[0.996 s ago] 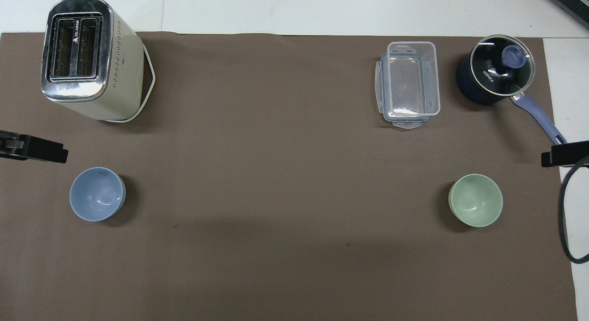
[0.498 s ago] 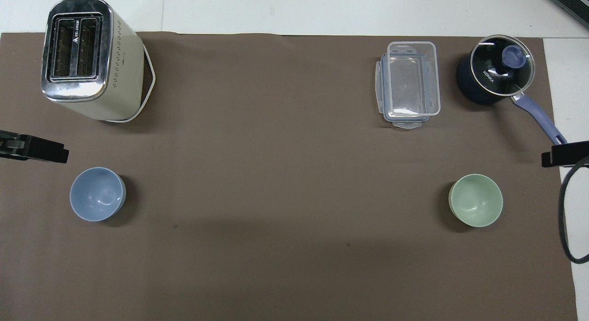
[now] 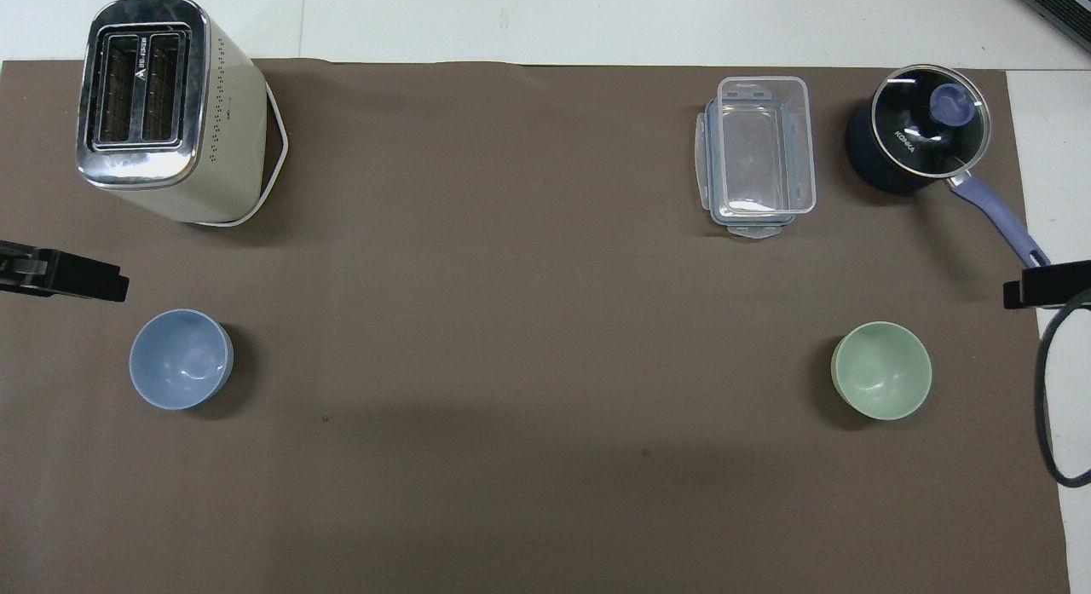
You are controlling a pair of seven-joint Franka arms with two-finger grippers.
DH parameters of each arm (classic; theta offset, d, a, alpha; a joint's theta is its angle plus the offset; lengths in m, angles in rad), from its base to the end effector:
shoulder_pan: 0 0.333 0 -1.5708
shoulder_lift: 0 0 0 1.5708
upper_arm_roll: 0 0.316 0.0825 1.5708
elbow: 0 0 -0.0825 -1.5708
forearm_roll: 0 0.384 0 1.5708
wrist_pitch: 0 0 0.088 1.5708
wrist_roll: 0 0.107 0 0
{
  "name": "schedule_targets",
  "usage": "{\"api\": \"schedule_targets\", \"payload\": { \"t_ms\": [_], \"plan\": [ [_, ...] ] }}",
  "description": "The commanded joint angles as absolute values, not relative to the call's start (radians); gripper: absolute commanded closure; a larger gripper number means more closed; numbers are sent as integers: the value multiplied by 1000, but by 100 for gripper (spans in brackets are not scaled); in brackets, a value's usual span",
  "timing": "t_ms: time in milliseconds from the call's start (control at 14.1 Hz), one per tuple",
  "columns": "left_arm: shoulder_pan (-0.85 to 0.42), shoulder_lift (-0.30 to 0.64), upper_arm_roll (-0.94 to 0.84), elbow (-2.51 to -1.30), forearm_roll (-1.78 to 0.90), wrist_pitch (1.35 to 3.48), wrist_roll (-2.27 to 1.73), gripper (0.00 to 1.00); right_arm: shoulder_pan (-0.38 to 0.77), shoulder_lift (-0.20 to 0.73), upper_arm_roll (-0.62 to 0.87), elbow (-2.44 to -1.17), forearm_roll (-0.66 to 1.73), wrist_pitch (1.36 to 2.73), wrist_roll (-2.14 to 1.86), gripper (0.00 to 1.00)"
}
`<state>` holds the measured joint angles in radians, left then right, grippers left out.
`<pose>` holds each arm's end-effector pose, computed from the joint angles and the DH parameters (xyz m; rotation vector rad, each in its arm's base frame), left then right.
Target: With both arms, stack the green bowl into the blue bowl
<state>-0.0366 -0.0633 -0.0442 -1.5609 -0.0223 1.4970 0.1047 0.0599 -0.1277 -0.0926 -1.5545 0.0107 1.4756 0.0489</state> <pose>0.5252 -0.0459 0.6569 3.1085 -0.2916 -0.0007 0.5027 -0.0191 0.6908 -3.1154 0.1245 -0.0750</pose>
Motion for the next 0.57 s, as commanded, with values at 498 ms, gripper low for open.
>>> {"api": "schedule_targets", "payload": {
  "t_ms": [498],
  "plan": [
    [-34, -95, -29, -1618, -34, 1564, 98, 0, 55, -143, -91, -1566, 17, 1480, 38, 0]
  ]
}}
